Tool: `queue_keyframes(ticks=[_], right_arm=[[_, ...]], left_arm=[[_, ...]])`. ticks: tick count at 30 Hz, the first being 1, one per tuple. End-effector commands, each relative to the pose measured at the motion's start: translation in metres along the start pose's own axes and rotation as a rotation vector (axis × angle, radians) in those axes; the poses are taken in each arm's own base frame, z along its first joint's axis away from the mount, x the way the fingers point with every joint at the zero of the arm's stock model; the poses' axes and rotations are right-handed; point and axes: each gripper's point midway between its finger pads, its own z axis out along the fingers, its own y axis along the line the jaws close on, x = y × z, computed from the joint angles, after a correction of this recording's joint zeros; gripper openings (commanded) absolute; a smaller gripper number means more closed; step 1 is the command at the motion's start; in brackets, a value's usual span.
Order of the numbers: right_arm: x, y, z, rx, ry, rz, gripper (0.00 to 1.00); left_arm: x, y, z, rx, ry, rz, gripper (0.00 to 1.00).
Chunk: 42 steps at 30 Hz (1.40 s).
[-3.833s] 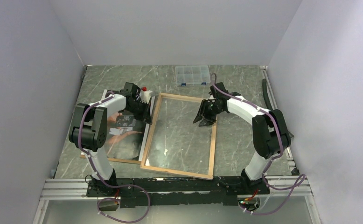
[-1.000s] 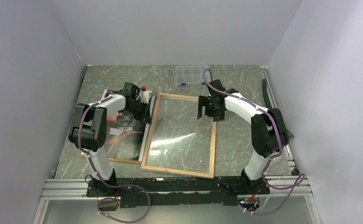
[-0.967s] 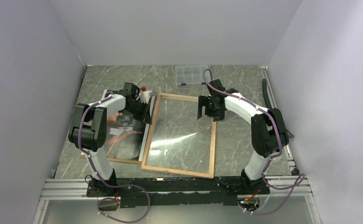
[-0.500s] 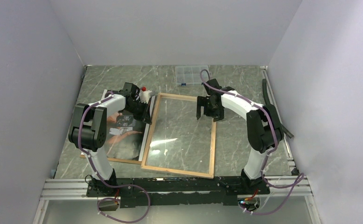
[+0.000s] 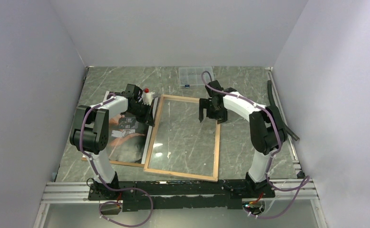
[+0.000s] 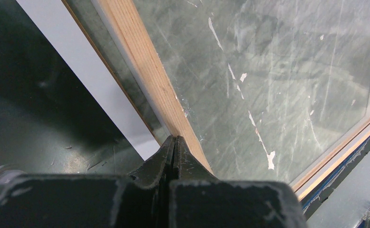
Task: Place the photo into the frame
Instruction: Adjust the photo frame item on the photo frame.
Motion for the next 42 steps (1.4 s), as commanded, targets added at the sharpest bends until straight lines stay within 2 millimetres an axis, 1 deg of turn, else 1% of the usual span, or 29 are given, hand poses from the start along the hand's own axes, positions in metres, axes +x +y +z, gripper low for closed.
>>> queue_keyframes(ticks=[1,4,10,19,22,28,31,33,38,40,42], right_arm=[[-0.013,0.027,-0.001,-0.078,-0.029,0.004,0.95],[-0.011,0.031,0.004,-0.077,-0.016,-0.003,0.95],[-0.010,0.036,0.006,-0.087,-0.009,-0.008,0.95],[0.001,0.048,0.012,-0.100,0.014,-0.025,0.95],[0.002,0.054,0.010,-0.116,0.013,-0.030,0.95],[0.001,0.073,-0.009,-0.215,-0.003,-0.019,0.95],[0.003,0.080,-0.010,-0.254,0.007,-0.017,0.95],[0.007,0.083,-0.006,-0.276,0.024,-0.017,0.95],[0.015,0.078,0.010,-0.256,0.061,-0.012,0.95],[0.015,0.078,0.009,-0.255,0.059,-0.011,0.95],[0.011,0.081,0.001,-0.270,0.042,-0.014,0.95]], left_arm=[[0.033,-0.002,0.010,0.014,0.101,-0.025,0.03],[0.032,-0.002,0.011,0.016,0.097,-0.023,0.03],[0.032,-0.002,0.011,0.015,0.100,-0.018,0.03],[0.030,-0.001,0.011,0.013,0.098,-0.009,0.02],[0.031,0.001,0.012,0.009,0.104,-0.012,0.03],[0.031,0.001,0.013,0.011,0.104,-0.012,0.03],[0.030,0.001,0.014,0.014,0.104,-0.012,0.03],[0.030,0.001,0.014,0.012,0.102,-0.010,0.03],[0.031,0.002,0.013,0.007,0.106,-0.007,0.03],[0.032,0.002,0.013,0.007,0.106,-0.007,0.03],[0.032,0.002,0.013,0.007,0.107,-0.007,0.03]])
